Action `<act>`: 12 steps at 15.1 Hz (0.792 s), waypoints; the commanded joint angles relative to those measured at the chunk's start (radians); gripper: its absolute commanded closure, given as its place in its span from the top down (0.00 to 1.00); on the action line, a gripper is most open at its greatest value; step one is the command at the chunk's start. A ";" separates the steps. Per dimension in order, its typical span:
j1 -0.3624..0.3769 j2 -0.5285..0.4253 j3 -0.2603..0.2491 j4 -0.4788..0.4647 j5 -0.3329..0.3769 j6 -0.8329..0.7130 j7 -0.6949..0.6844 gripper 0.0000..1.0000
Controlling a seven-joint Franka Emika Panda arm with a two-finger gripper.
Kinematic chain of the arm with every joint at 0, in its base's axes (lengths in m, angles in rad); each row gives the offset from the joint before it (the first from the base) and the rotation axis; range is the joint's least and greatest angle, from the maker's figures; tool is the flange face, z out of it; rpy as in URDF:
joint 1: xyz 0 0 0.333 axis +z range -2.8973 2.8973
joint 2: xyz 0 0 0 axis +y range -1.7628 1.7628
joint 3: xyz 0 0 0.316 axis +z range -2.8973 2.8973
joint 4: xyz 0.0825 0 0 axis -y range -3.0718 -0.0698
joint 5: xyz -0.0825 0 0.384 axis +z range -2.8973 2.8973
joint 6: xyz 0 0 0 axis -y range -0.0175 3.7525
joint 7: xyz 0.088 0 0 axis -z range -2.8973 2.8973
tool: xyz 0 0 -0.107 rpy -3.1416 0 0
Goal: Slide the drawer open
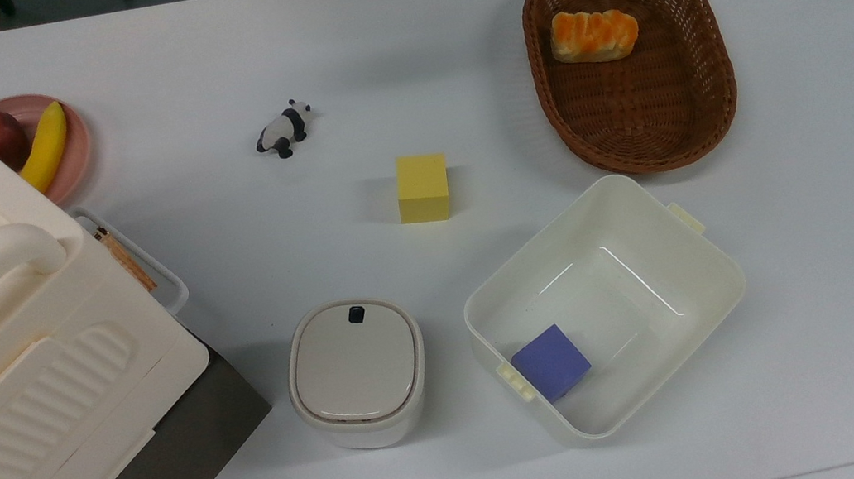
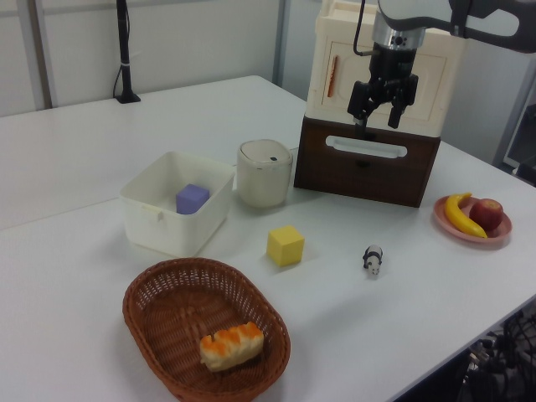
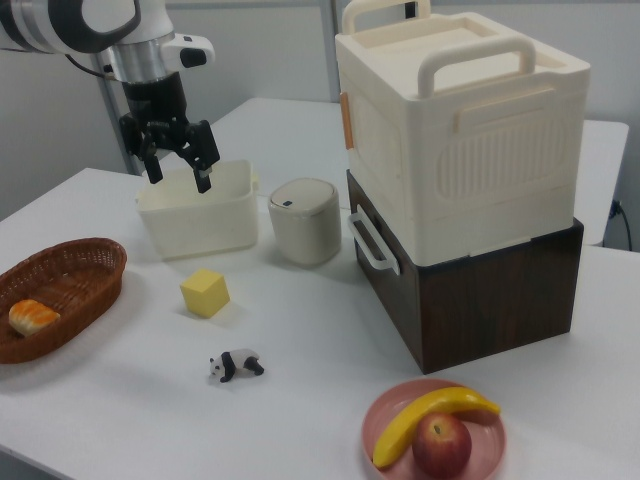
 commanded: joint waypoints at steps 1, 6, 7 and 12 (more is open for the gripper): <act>0.012 -0.009 -0.004 -0.009 0.019 -0.030 -0.017 1.00; 0.049 0.003 -0.004 -0.016 0.005 0.006 0.102 1.00; 0.066 0.006 -0.006 -0.023 -0.006 0.010 0.101 1.00; 0.086 0.043 -0.003 -0.022 -0.049 0.011 0.067 1.00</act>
